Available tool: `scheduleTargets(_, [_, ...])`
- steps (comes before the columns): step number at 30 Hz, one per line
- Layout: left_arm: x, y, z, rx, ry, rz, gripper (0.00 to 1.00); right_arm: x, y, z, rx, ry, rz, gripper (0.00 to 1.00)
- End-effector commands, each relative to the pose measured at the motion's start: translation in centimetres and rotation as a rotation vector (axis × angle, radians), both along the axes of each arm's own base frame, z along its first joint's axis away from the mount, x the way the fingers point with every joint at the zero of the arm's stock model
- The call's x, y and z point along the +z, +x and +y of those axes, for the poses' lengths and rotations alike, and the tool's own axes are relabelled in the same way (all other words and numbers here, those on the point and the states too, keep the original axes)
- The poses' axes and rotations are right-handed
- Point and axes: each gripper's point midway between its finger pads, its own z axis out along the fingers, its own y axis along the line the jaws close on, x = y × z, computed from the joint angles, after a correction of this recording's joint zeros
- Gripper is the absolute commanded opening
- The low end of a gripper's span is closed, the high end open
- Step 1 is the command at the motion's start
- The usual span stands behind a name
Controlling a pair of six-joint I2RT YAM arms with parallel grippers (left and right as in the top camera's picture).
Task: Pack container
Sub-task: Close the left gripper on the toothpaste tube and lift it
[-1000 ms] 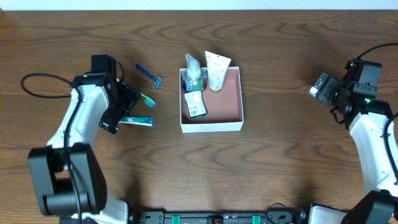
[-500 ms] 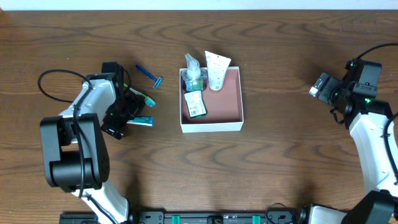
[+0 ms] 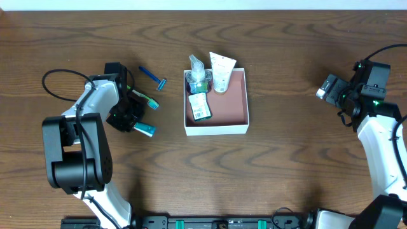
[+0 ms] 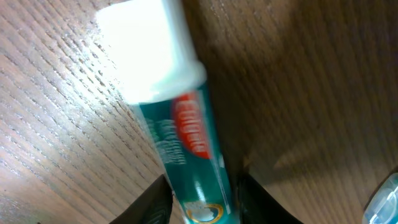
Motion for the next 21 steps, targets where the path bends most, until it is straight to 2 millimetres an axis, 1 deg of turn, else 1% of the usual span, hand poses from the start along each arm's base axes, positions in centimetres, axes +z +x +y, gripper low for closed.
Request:
scheduleTargets(1, [-1.1, -0.7, 0.4, -0.035, 0.013, 0.045, 0.34, 1.0, 0.1, -0.6, -0.009, -0.018, -0.023, 0.99])
scheduleTargets(5, [-1.1, -0.8, 0.1, -0.080, -0.010, 0.042, 0.33, 1.0, 0.1, -0.6, -0.009, -0.018, -0.023, 0.99])
scheduleTargets(8, [-0.9, -0.6, -0.6, -0.139, -0.055, 0.030, 0.25, 1.0, 0.1, -0.6, -0.009, -0.018, -0.023, 0.99])
scheduleTargets(12, [-0.3, -0.5, -0.7, -0.179, -0.068, 0.038, 0.23, 1.0, 0.1, -0.6, -0.009, -0.018, -0.023, 0.99])
scheduleTargets(13, [0.0, -0.5, -0.7, -0.196, -0.069, 0.039, 0.21, 1.0, 0.1, -0.6, -0.009, -0.018, -0.023, 0.99])
scheduleTargets(18, [1.7, 0.0, -0.7, -0.252, -0.070, 0.016, 0.19, 1.0, 0.1, -0.6, -0.009, -0.018, -0.023, 0.99])
scheduleTargets(21, [3.6, 0.7, -0.7, -0.270, -0.066, -0.028, 0.19, 1.0, 0.1, -0.6, -0.009, -0.018, -0.023, 0.99])
